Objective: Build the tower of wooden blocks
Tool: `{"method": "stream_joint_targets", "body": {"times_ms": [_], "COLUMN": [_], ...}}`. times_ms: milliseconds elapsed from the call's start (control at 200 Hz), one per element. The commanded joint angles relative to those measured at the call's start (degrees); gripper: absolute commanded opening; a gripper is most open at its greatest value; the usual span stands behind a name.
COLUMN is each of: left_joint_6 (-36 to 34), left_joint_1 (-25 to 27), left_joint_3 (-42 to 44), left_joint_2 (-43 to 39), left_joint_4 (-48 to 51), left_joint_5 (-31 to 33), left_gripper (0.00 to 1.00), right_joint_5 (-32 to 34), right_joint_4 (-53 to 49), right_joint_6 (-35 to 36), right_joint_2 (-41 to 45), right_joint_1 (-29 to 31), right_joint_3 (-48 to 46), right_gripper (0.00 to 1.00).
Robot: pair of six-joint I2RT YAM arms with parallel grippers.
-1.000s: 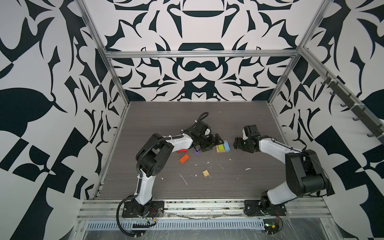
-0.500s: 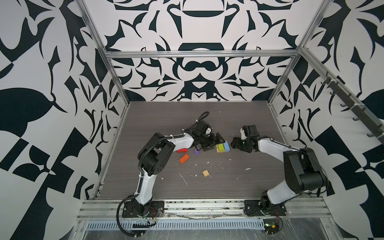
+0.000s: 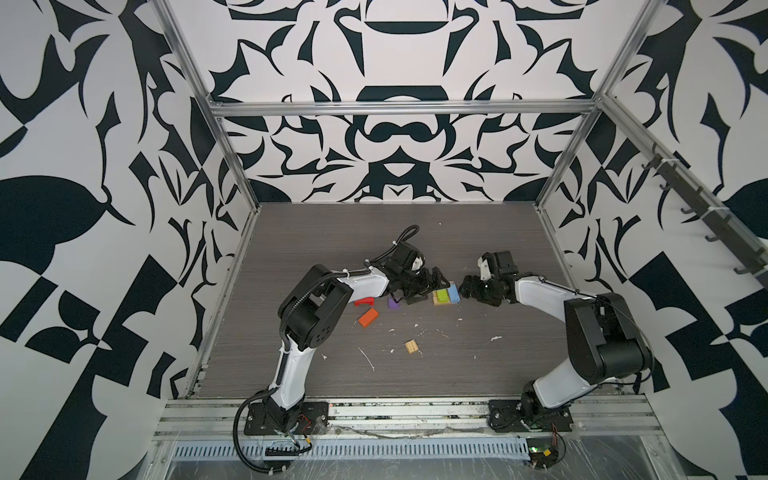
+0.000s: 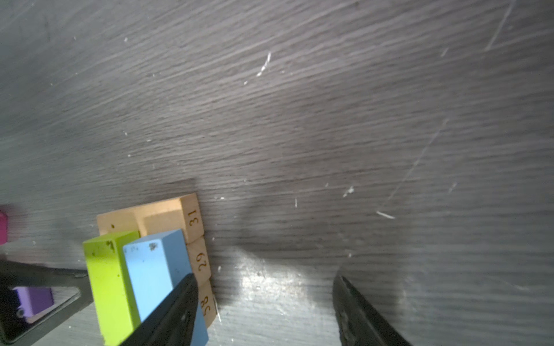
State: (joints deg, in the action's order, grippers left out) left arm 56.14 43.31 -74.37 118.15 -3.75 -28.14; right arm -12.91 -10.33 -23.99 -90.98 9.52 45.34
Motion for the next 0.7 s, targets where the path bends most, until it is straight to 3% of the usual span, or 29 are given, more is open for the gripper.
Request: {"method": "stream_joint_targets", "body": {"times_ms": [0, 695], "left_joint_6": [0.63, 0.82], "left_joint_1": [0.28, 0.37], "left_joint_3": [-0.70, -0.80], "left_joint_2": [0.84, 0.94], "left_joint_4": [-1.04, -1.24], "left_joint_5": [-0.34, -0.49], "left_gripper": [0.98, 0.98], "right_joint_5": [-1.46, -3.68], "right_joint_4": [1.43, 2.10], "right_joint_6": [0.22, 0.38], "right_joint_2": [-0.21, 0.18], "right_joint_1": [0.31, 0.25], "right_joint_3": [-0.35, -0.81], "right_gripper": [0.75, 0.74]}}
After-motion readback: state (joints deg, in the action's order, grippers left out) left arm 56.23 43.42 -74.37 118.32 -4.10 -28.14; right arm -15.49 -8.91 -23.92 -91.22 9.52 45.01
